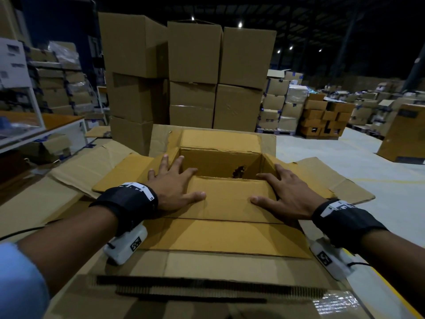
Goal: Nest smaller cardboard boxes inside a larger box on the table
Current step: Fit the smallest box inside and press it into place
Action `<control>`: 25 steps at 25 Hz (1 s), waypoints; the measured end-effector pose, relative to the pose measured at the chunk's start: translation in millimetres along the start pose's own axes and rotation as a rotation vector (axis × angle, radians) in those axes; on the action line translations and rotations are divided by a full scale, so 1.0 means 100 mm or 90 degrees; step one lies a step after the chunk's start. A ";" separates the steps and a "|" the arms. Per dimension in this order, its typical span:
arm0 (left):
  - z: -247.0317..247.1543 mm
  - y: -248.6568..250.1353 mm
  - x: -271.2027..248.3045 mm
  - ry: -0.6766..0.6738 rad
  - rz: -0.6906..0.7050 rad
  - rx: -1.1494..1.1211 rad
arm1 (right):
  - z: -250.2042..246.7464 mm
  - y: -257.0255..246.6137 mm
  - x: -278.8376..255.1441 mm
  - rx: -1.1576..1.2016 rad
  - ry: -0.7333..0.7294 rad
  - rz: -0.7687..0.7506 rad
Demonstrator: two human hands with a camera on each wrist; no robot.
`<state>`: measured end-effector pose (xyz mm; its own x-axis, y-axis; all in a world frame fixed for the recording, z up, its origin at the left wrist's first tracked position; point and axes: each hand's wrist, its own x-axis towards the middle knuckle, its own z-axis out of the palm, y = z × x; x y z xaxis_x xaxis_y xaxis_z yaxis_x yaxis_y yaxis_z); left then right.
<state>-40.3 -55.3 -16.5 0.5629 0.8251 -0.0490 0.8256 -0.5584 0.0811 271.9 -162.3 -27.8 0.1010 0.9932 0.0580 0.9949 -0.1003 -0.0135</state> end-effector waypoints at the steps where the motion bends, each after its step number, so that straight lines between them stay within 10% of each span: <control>1: 0.00 0.00 -0.01 0.000 -0.001 0.004 | 0.00 0.00 0.00 0.002 0.002 -0.001; 25: -0.02 0.02 -0.02 -0.014 -0.032 0.053 | -0.04 -0.08 -0.05 -0.010 -0.018 0.027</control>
<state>-39.3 -58.0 -14.5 0.5208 0.8506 -0.0727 0.8526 -0.5225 -0.0055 264.0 -166.4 -23.9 0.1434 0.9892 0.0293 0.9897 -0.1434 0.0000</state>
